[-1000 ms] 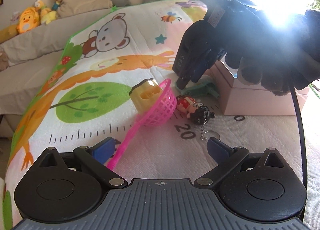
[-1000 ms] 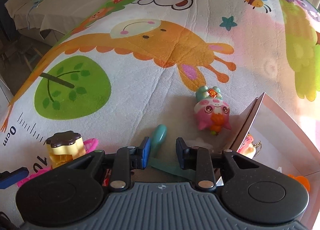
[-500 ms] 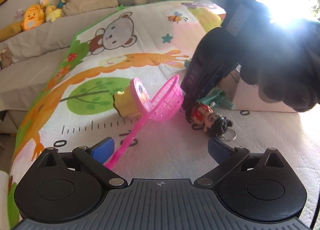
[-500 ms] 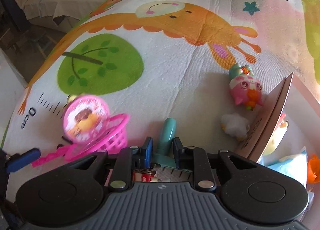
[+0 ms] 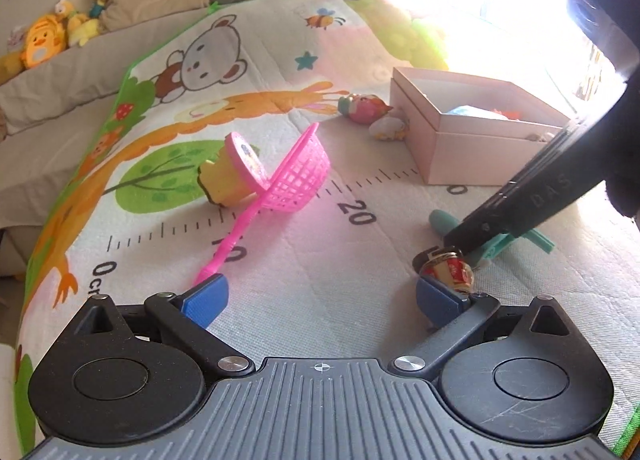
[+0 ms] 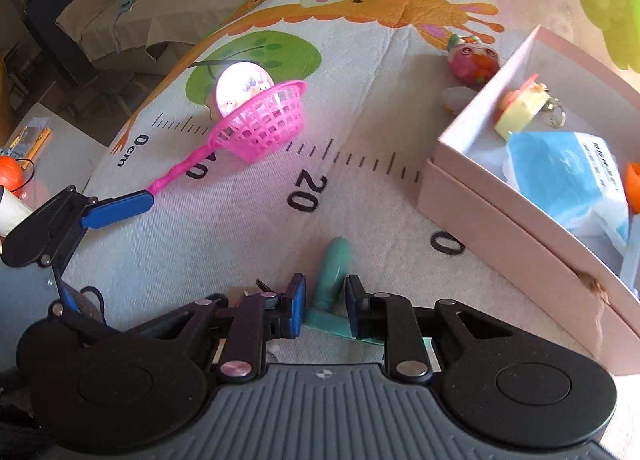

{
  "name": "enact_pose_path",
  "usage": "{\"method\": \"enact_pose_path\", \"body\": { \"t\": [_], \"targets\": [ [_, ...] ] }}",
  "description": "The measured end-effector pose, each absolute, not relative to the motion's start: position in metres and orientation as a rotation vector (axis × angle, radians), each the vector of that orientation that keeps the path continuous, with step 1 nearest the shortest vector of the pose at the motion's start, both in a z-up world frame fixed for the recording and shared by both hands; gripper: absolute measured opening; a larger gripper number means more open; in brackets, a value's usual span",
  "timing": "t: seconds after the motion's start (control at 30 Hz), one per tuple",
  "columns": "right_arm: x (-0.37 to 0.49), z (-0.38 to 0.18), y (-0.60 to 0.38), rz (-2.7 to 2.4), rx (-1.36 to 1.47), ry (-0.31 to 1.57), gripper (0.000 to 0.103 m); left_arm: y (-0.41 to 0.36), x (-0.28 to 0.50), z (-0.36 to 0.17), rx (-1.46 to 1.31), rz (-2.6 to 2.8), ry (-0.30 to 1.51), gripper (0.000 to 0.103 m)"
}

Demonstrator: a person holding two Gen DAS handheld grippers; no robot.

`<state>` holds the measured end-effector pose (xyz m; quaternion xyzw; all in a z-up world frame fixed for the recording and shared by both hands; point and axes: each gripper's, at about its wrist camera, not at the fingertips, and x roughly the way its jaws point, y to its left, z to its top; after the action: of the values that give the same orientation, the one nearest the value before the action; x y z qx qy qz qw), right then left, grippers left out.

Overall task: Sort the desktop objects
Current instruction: 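Grasp the doll-figure keychain with the left tool while the right tool holds the teal crank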

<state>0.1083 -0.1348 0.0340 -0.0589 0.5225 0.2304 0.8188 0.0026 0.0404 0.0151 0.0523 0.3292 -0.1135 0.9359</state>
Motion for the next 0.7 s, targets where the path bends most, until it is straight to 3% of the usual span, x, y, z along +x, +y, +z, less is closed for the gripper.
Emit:
{"method": "enact_pose_path", "body": {
  "t": [0.13, 0.27, 0.4, 0.7],
  "targets": [
    [0.09, 0.035, -0.164, 0.393, -0.163, 1.023, 0.023, 0.032, 0.003, 0.015, 0.119, -0.25, 0.681, 0.102],
    [0.085, 0.034, -0.196, 0.29, -0.149, 0.971, 0.035, 0.02, 0.005, 0.016, 0.142, -0.274, 0.69, 0.102],
    [0.08, 0.032, -0.229, 0.228, -0.067, 0.944, 0.056, 0.003, 0.007, 0.017, 0.158, -0.32, 0.701, 0.102],
    [0.068, 0.023, -0.261, 0.186, 0.021, 0.879, 0.068, -0.028, 0.005, 0.015, 0.14, -0.49, 0.752, 0.102]
  ]
}}
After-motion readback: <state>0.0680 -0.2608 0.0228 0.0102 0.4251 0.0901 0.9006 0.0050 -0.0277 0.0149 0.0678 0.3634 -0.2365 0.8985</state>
